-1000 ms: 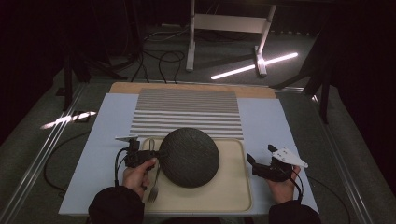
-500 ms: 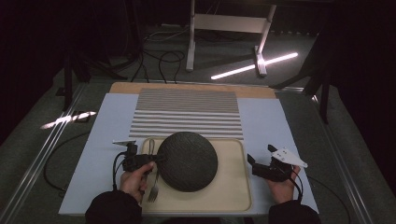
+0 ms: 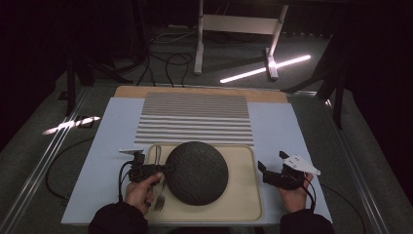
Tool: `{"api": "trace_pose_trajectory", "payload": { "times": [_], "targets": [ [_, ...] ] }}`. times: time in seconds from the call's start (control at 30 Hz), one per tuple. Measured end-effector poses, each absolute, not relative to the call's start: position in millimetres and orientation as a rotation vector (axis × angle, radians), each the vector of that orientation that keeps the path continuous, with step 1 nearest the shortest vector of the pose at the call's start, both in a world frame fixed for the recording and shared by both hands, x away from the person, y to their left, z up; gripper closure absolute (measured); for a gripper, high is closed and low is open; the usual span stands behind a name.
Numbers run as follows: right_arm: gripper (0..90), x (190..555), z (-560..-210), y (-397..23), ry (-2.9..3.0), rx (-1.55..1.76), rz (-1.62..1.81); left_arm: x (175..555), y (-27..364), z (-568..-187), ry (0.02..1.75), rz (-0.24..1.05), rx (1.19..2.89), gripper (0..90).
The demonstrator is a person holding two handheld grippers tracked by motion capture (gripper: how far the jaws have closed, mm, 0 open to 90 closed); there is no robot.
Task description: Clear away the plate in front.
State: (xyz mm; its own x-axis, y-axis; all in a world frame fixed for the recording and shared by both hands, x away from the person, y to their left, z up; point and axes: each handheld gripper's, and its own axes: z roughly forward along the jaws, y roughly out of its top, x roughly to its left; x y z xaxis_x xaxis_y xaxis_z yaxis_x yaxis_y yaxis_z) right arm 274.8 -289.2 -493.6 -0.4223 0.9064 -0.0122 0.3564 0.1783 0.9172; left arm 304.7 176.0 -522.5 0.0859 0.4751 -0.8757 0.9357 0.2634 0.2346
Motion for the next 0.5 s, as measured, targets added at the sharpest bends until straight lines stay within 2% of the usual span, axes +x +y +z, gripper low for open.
{"api": "trace_pose_trajectory", "payload": {
  "times": [0.5],
  "targets": [
    [8.7,274.7,-493.7,-289.0,1.878,1.186,1.221,303.9,173.7,-524.3,1.539,-0.548,1.406,86.1]
  ]
}}
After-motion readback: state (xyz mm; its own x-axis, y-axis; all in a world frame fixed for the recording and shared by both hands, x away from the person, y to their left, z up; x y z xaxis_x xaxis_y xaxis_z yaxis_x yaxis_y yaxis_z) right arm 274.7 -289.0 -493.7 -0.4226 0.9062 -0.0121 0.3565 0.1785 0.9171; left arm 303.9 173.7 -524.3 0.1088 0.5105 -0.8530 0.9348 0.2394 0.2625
